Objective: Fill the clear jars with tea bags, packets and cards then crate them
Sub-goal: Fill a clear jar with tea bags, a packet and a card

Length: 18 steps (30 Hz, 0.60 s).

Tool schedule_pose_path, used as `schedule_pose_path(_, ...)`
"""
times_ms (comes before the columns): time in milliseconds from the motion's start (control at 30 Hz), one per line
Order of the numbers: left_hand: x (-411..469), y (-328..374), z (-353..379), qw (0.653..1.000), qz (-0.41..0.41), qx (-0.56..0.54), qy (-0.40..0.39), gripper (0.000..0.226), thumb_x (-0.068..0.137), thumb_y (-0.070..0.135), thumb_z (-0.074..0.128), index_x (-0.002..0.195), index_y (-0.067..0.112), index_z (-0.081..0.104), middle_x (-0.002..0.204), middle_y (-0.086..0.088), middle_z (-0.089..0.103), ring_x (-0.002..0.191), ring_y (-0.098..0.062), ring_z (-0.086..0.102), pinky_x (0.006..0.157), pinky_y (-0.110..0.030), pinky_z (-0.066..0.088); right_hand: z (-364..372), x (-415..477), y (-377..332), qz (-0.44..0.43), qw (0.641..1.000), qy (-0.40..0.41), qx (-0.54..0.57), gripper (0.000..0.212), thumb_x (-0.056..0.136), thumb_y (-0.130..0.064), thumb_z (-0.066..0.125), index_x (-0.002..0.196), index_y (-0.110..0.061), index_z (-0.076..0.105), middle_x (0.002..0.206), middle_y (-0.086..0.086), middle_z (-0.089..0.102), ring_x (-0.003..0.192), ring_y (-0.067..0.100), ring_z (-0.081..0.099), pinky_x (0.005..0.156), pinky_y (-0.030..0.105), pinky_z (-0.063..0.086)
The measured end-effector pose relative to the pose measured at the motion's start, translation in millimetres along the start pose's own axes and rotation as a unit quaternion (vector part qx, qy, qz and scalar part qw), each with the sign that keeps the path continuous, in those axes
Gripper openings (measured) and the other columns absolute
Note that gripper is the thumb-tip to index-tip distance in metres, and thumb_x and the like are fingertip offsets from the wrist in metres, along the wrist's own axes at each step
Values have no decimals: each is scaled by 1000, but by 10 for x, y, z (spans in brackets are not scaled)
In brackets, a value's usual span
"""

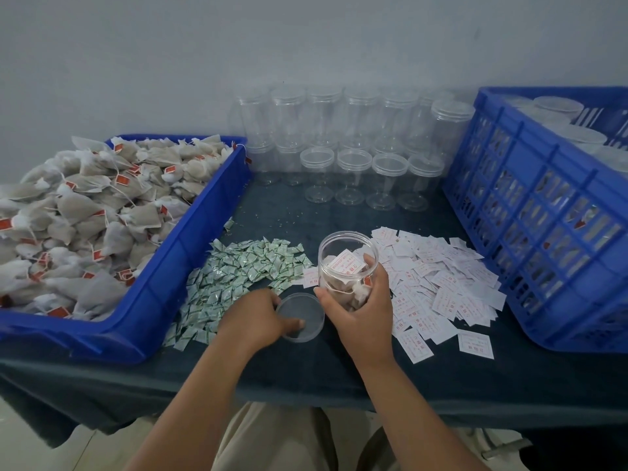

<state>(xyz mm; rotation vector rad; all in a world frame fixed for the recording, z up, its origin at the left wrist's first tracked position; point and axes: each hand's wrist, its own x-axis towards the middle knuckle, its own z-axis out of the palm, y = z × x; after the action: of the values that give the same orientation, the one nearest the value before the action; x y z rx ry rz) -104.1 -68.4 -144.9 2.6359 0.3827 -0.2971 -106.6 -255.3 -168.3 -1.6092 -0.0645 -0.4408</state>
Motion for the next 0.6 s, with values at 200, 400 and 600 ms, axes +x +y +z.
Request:
schedule_pose_path(200, -47, -86, -58, 965, 76, -249, 2, 12, 93, 34, 74, 86, 29, 67, 81, 11, 71, 76, -12, 65, 72, -35, 53, -42, -15, -9, 7, 999, -25, 18, 89, 69, -47, 92, 146, -26, 51, 131, -9, 68, 122, 11, 68, 104, 34, 58)
schedule_pose_path(400, -229, 209, -442, 856, 195, -478, 43, 31, 107, 29, 54, 135, 42, 56, 131, 17, 70, 120, -1, 66, 90, -19, 57, -41, -31, -18, -11, 992, -122, -14, 87, 70, -46, 95, 145, -30, 54, 135, -18, 66, 131, 9, 63, 107, 31, 55)
schedule_pose_path(600, -338, 408, -571, 942, 318, -90, 60, 79, 69, 92, 61, 139, 62, 44, 131, 30, 39, 128, 3, 39, 100, -22, 35, -12, -52, -14, -62, 980, -157, -102, 82, 68, -55, 93, 138, -45, 50, 124, -20, 63, 116, 12, 64, 89, 34, 59)
